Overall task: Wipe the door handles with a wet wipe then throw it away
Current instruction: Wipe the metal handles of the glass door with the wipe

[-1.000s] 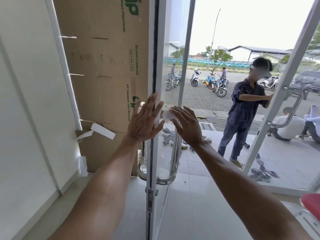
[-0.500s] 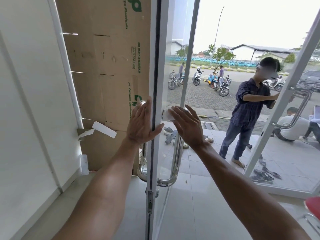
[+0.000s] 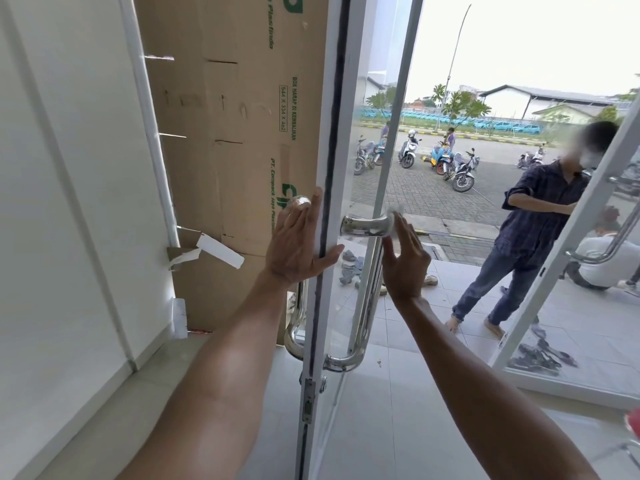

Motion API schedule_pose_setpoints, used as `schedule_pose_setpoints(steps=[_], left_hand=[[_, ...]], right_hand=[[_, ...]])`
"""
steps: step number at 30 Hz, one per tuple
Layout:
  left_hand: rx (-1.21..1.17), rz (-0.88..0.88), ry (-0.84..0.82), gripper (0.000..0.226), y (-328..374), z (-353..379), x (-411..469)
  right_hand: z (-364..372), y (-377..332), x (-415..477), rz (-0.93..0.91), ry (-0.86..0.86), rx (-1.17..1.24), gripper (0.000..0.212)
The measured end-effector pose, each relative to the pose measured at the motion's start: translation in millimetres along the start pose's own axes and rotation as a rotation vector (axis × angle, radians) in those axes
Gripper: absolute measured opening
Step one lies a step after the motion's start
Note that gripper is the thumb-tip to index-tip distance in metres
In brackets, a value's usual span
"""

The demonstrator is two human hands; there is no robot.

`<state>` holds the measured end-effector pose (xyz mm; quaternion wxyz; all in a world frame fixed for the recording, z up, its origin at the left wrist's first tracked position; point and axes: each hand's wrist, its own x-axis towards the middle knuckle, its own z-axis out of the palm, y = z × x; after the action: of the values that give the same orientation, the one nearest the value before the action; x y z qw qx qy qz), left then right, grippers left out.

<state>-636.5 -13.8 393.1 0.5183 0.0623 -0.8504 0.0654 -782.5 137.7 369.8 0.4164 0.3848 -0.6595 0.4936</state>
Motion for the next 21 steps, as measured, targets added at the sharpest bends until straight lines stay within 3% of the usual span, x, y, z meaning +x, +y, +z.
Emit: schedule_pose_setpoints(steps=[4,7,11,13,15,21], left_hand=[[-0.009,-0.007,0.024,0.092,1.3,2.5,0.0],[-0.007,-0.012,0.034,0.092,1.0,4.7,-0.1],[0.006,-0.025,0.026,0.092,-1.2,8.8,-0.8],[0.004,-0.028,0.023,0.092,-2.2,9.4,-0.5],[0.000,-0.027,0.030,0.092,-2.7,9.1,-0.6],[-0.006,-0.007,0.061,0.091,-8.2,9.5,-1.5]], right_hand=[[-3.2,21.0,-5.8,0.337,-0.113,-0.039,0.037],[2.5,30.8,-18.8,0.432,-0.194,-0.048,0.039],[9.8,14.6,-50.5,0.397,-0.337,0.063,0.022],[15.3,11.8,-77.3,0.309,-0.458,0.103,0.048],[15.9,21.6,-107.0,0.193,-0.558,-0.061,0.071],[-8.0,68.8,-172.4,0.117,-0.954,-0.418,0.080]])
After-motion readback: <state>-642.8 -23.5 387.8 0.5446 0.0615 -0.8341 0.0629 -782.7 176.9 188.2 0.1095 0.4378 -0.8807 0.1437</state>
